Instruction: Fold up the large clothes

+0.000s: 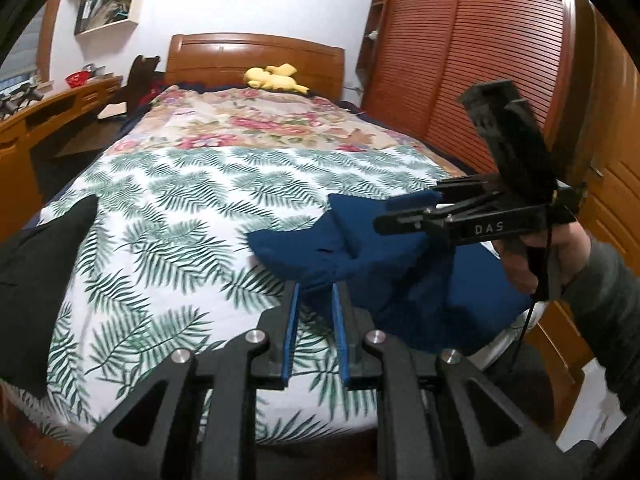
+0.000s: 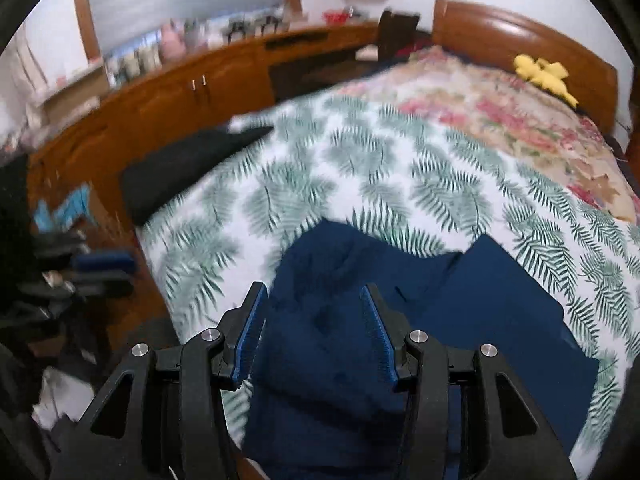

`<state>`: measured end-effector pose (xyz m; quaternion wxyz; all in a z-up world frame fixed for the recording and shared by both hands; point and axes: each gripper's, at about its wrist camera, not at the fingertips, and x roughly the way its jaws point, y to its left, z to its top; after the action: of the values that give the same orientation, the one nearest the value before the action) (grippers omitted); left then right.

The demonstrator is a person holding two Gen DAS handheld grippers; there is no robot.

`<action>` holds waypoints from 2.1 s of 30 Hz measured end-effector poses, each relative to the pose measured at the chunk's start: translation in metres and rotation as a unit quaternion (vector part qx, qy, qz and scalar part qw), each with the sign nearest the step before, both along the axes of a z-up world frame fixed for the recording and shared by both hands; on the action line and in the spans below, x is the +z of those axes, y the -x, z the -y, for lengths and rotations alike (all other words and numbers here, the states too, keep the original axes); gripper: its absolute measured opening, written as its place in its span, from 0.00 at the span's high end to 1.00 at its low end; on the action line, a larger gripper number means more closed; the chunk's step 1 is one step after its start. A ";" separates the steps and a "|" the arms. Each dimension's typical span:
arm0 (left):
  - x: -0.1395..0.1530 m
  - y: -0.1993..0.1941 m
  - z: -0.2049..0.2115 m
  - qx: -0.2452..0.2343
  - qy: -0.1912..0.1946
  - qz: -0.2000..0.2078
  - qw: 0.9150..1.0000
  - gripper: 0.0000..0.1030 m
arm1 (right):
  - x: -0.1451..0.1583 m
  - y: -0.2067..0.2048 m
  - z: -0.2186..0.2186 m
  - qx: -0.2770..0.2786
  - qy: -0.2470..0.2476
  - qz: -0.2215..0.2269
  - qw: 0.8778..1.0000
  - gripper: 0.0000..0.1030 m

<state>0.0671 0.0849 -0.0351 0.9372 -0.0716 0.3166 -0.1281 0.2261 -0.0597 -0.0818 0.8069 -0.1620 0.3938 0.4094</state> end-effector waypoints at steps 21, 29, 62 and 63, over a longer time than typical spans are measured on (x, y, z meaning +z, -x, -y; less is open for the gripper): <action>-0.017 -0.054 0.059 -0.070 0.022 -0.011 0.997 0.87 | 0.034 0.056 0.184 -0.137 0.015 0.076 0.988 0.96; -0.008 -0.091 0.128 -0.126 0.013 -0.004 0.992 0.87 | 0.003 0.095 0.292 -0.259 0.017 0.045 0.965 0.96; -0.066 -0.172 0.216 -0.166 -0.058 -0.054 0.983 0.85 | -0.066 0.125 0.304 -0.347 -0.002 0.050 0.936 0.52; -0.070 -0.178 0.218 -0.169 -0.058 -0.059 0.982 0.85 | -0.069 0.124 0.305 -0.349 0.000 0.046 0.936 0.50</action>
<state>0.2454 -0.1334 -0.1053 0.8840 0.0301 0.3860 -0.2619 0.1023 -0.3646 -0.1510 0.9163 -0.0326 0.3878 0.0942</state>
